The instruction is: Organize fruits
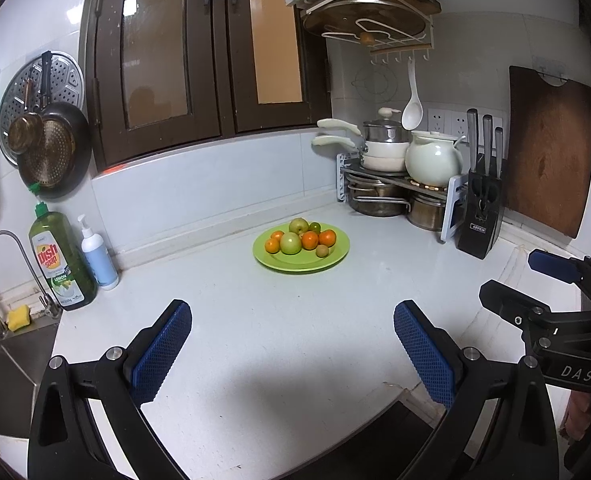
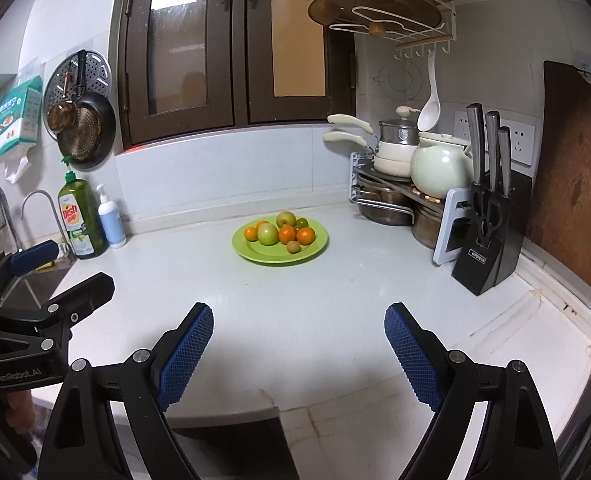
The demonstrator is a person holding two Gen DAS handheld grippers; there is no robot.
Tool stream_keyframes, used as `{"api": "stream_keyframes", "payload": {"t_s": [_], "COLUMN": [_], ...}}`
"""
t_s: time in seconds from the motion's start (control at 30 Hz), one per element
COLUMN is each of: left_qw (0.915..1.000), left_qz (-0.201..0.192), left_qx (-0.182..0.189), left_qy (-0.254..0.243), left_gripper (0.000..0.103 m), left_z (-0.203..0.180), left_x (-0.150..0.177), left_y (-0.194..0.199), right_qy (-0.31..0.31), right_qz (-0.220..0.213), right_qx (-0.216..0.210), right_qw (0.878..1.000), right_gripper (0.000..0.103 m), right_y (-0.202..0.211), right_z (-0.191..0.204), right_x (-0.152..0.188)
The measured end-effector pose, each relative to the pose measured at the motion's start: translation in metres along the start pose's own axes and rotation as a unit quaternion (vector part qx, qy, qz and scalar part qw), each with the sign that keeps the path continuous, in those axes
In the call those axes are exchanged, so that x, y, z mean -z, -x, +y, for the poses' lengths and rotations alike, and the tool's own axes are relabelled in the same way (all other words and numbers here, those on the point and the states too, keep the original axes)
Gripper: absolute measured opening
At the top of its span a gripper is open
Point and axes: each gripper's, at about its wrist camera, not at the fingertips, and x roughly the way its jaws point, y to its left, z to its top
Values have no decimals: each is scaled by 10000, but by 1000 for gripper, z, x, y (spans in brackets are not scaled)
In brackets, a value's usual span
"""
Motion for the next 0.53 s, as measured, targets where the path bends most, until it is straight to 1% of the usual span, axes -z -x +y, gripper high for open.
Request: {"api": "stream_keyframes", "payload": {"t_s": [0.53], "left_qw": [10000], "left_qz": [32], "left_qx": [6], "left_qy": [18], "left_gripper": [103], "left_z": [-3], "left_x": [-2], "left_y": [-4], "right_qy": [19], "right_qz": [6], "right_qx": [1], "right_qw": [10000], "right_gripper": [88], "right_y": [0], "right_z": [0], "right_x": [-1]}}
